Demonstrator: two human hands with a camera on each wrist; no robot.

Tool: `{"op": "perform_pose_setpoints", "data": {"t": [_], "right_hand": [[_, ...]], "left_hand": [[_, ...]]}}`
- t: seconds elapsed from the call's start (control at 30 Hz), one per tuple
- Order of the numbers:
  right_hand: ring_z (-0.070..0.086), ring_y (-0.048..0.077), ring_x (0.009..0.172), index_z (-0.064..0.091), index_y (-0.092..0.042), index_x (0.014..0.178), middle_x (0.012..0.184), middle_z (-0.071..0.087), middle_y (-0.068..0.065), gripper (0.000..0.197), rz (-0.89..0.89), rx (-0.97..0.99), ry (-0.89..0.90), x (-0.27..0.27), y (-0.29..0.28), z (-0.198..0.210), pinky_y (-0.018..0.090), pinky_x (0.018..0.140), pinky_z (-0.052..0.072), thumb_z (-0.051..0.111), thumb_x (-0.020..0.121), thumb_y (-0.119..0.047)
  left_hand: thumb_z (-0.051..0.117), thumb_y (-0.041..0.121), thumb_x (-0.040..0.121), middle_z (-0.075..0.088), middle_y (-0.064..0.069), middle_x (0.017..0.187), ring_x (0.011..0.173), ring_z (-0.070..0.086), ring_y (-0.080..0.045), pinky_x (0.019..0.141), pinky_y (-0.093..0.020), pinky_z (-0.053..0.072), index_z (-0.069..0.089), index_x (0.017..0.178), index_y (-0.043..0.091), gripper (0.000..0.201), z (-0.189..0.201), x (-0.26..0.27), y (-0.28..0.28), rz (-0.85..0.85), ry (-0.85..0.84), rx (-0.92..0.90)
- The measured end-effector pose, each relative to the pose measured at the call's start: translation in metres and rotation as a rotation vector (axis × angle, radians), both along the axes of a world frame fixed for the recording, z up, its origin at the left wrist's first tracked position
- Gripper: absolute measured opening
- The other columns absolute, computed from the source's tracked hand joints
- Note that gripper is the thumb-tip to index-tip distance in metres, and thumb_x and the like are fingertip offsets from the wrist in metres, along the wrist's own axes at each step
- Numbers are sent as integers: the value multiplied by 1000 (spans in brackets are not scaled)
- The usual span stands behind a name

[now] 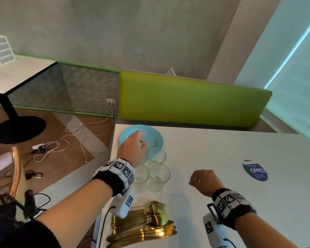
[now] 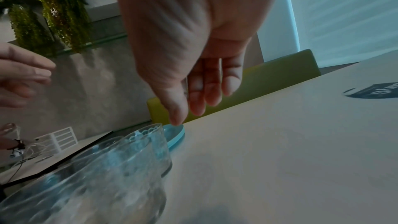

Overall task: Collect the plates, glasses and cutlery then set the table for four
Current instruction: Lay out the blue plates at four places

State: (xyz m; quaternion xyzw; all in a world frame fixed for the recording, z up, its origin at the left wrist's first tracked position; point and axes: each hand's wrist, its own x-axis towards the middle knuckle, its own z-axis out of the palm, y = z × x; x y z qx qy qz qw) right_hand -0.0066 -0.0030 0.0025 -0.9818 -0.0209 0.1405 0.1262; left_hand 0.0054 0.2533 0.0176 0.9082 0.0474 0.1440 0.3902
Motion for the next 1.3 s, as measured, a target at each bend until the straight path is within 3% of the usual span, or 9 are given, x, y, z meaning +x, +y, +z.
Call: {"op": "perform_pose_setpoints", "data": {"t": [0.13, 0.23, 0.3, 0.4, 0.63, 0.8, 0.97, 1.1, 1.3], "right_hand": [[61, 16, 106, 69, -26, 87, 111, 68, 0, 8, 61, -32, 102, 70, 10, -6, 23, 91, 48, 64, 85, -32], [59, 16, 110, 68, -18, 109, 119, 65, -1, 28, 72, -32, 171, 125, 20, -15, 20, 90, 44, 64, 86, -34], [64, 15, 95, 67, -16, 109, 115, 65, 1, 29, 24, 39, 202, 160, 29, -23, 17, 76, 52, 66, 85, -33], [56, 7, 60, 64, -12, 110, 97, 62, 2, 28, -52, 171, 242, 202, 46, -36, 11, 42, 41, 66, 86, -26], [51, 6, 58, 43, -12, 133, 98, 58, 5, 45, -94, 270, 392, 252, 84, -83, 11, 35, 37, 59, 92, -23], [56, 9, 57, 37, -13, 134, 84, 57, 0, 53, -62, 290, 475, 264, 92, -108, 18, 44, 44, 61, 89, -24], [49, 9, 60, 39, -12, 132, 77, 53, -3, 54, -39, 330, 452, 270, 89, -116, 18, 49, 39, 65, 86, -21], [53, 20, 83, 39, -14, 134, 100, 66, 8, 55, -31, 348, 384, 270, 86, -113, 27, 74, 41, 66, 86, -24], [52, 20, 85, 37, -12, 137, 86, 63, 7, 57, -12, 447, 180, 264, 86, -73, 25, 72, 36, 63, 88, -23]], "left_hand": [[55, 20, 87, 66, -9, 113, 110, 59, -29, 93, -36, 47, 50, 122, 11, 37, 0, 66, 50, 65, 281, 146], [55, 22, 89, 57, -14, 127, 117, 54, -31, 93, -33, 44, 43, 130, 10, 44, -11, 98, 81, 30, 561, 283], [55, 25, 91, 53, -14, 133, 120, 53, -30, 94, -32, 43, 41, 134, 10, 48, -25, 114, 97, 36, 670, 369], [56, 25, 91, 48, -12, 140, 127, 48, -27, 102, -31, 41, 35, 141, 11, 56, -52, 134, 111, 34, 782, 391], [56, 26, 89, 56, -8, 130, 122, 54, -24, 101, -29, 42, 41, 138, 8, 54, -83, 165, 110, -36, 875, 392], [65, 22, 84, 59, -5, 120, 107, 58, -22, 87, -27, 46, 41, 136, 11, 58, -109, 179, 113, 0, 897, 119], [73, 14, 77, 56, -7, 130, 116, 55, -24, 99, -33, 46, 43, 136, 10, 67, -123, 190, 113, 47, 886, -36], [73, 11, 78, 55, -8, 132, 119, 54, -25, 99, -30, 44, 40, 137, 10, 67, -113, 196, 109, 70, 846, -44], [68, 8, 83, 54, -9, 134, 107, 59, -22, 60, -15, 47, 35, 140, 10, 66, -53, 207, 108, 58, 694, -63]]}}
